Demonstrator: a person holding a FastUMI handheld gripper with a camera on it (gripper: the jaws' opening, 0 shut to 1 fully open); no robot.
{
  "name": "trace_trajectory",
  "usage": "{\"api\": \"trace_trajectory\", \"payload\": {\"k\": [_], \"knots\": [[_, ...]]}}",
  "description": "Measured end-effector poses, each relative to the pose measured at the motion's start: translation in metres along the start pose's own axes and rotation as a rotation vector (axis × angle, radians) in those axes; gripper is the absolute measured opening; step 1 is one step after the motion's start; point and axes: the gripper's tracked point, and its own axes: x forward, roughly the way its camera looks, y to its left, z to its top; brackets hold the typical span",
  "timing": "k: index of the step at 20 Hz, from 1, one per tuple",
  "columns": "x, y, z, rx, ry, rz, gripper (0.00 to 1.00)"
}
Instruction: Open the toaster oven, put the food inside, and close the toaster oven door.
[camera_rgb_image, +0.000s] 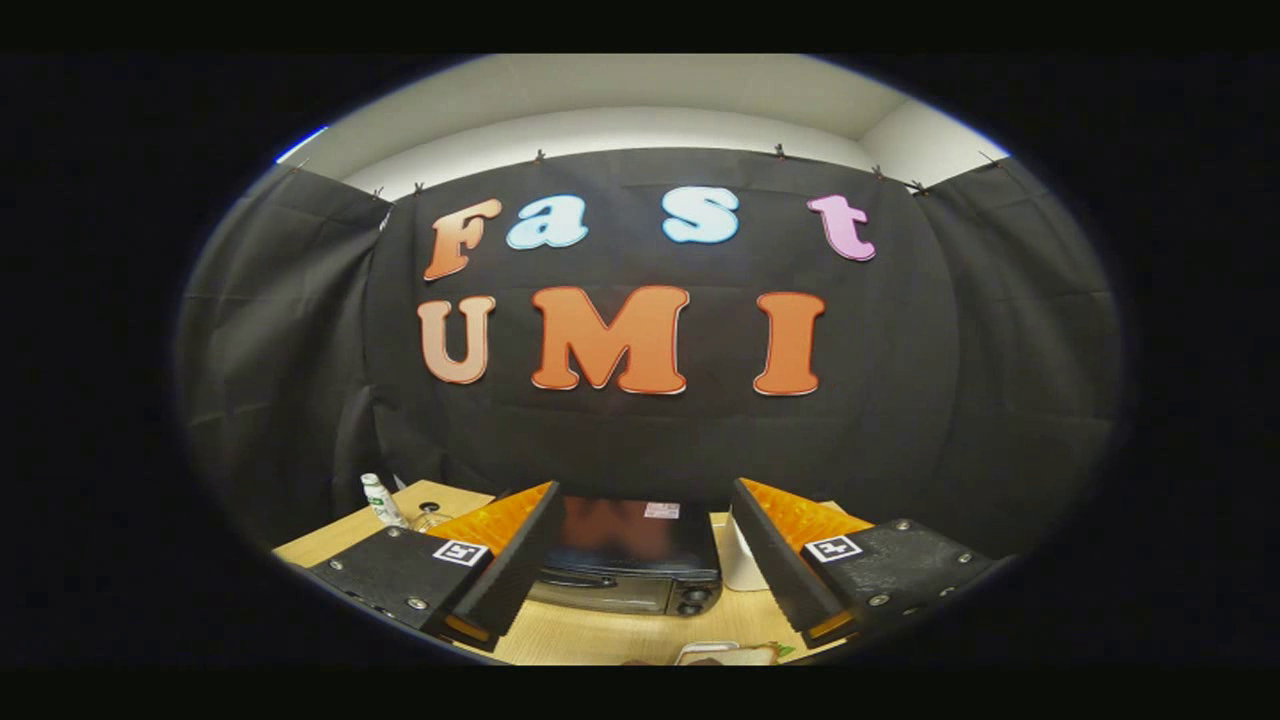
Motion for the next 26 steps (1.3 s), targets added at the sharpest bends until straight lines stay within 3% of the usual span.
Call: {"api": "trace_trajectory", "payload": {"k": [13,19,26], "knots": [[0.048,0.049,-0.069,0.059,0.156,0.068,0.99],[0.067,0.079,-0.124,0.041,0.247,0.108,0.99],[0.082,0.089,-0.156,0.031,0.302,0.097,0.99]]}}
